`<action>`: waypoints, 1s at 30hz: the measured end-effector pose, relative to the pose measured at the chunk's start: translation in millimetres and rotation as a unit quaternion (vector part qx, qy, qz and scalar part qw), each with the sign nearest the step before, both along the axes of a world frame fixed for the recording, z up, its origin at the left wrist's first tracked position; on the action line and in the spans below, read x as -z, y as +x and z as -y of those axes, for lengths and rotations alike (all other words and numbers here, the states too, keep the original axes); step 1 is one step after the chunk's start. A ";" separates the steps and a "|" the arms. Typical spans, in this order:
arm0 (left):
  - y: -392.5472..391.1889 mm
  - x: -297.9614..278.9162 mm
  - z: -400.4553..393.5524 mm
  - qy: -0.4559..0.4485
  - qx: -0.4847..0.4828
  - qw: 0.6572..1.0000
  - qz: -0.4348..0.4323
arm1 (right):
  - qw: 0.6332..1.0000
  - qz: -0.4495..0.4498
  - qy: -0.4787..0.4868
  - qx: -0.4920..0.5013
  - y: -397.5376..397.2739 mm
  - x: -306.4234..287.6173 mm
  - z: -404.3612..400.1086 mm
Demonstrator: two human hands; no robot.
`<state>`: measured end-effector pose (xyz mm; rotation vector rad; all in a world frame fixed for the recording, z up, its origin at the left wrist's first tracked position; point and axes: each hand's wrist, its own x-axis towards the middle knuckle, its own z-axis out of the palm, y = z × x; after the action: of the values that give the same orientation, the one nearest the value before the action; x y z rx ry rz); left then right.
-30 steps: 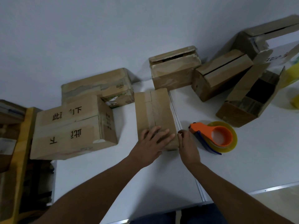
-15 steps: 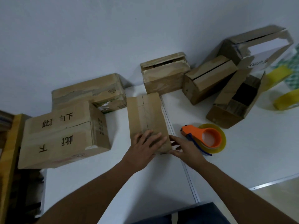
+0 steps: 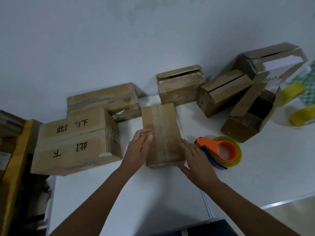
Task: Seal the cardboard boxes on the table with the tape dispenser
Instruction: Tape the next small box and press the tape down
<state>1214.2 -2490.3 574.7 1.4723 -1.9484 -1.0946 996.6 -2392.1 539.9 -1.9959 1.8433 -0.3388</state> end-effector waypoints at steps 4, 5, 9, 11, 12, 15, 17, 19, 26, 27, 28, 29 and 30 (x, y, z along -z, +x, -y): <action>37.3 10.0 -25.6 0.245 -0.275 0.916 -0.158 | 0.997 -0.026 0.021 -0.073 42.0 -4.1 16.3; 42.6 15.4 -31.5 0.310 -0.308 0.878 -0.196 | 0.995 -0.038 0.030 -0.084 50.8 -3.1 23.3; 48.0 34.6 -53.7 0.436 -0.323 0.798 -0.265 | 0.988 -0.108 0.062 -0.094 67.0 5.6 43.0; 46.3 37.8 -61.1 0.444 -0.314 0.787 -0.290 | 0.984 -0.140 0.059 -0.094 68.2 10.4 43.2; 46.6 38.5 -63.3 0.440 -0.307 0.790 -0.296 | 0.981 -0.156 0.056 -0.097 68.0 12.0 42.3; 50.2 40.7 -67.8 0.407 -0.290 0.810 -0.307 | 0.977 -0.179 0.058 -0.103 67.1 15.1 40.2; 51.3 40.8 -70.9 0.386 -0.287 0.817 -0.317 | 0.977 -0.178 0.058 -0.101 67.2 15.0 40.0; 49.5 41.1 -72.4 0.362 -0.293 0.829 -0.311 | 0.978 -0.175 0.052 -0.099 67.6 13.5 39.7; 38.4 47.1 -74.7 0.258 -0.320 0.880 -0.238 | 0.975 -0.200 0.032 -0.093 70.0 17.6 40.6; 35.8 48.0 -74.6 0.249 -0.326 0.884 -0.226 | 0.974 -0.203 0.030 -0.092 70.7 18.8 40.3; 32.8 48.8 -73.9 0.238 -0.329 0.888 -0.214 | 0.974 -0.206 0.027 -0.091 71.3 19.9 40.1; 29.2 49.6 -72.5 0.227 -0.329 0.894 -0.203 | 0.974 -0.208 0.025 -0.091 72.0 20.3 40.4; 25.4 50.3 -70.8 0.216 -0.327 0.901 -0.186 | 0.974 -0.208 0.026 -0.090 72.5 20.1 40.9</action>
<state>1239.6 -2419.6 524.3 1.7824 -0.8643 -1.3843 1069.1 -2433.0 519.8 -2.3069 1.8553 0.1946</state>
